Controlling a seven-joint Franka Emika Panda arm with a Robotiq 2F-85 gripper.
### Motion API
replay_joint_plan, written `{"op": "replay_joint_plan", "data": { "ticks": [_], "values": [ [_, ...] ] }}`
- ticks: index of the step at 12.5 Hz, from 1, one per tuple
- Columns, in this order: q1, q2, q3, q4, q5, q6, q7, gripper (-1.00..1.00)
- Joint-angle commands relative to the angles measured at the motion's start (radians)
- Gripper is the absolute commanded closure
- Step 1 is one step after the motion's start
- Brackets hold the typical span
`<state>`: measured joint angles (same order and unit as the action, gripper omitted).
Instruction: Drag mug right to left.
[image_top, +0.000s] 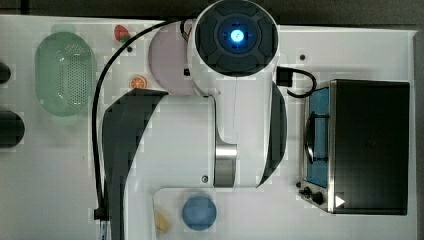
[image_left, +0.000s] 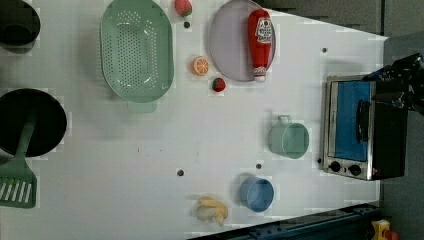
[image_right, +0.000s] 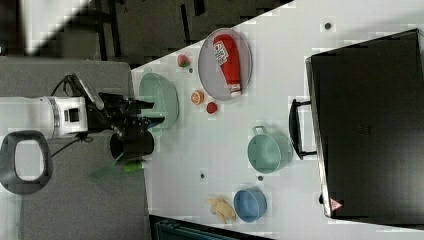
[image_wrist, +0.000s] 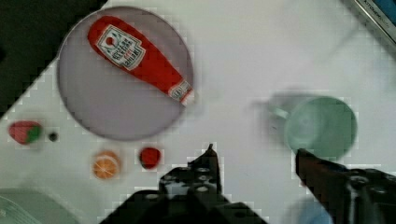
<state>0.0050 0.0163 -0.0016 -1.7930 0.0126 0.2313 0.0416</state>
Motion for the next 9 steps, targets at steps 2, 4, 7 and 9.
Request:
{"op": "replay_joint_plan", "data": {
  "ticks": [2,4,7,9],
  "values": [
    [-0.097,-0.277,0.030,-0.174,0.013,-0.134,0.008,-0.80],
    [-0.096,-0.264,0.030,-0.215,0.013,-0.133,0.001,-1.00],
    [-0.094,-0.222,0.034,-0.309,0.013,-0.075,-0.085,-1.00],
    [-0.094,-0.180,0.034,-0.377,0.013,0.017,-0.241,-1.00]
  ]
}}
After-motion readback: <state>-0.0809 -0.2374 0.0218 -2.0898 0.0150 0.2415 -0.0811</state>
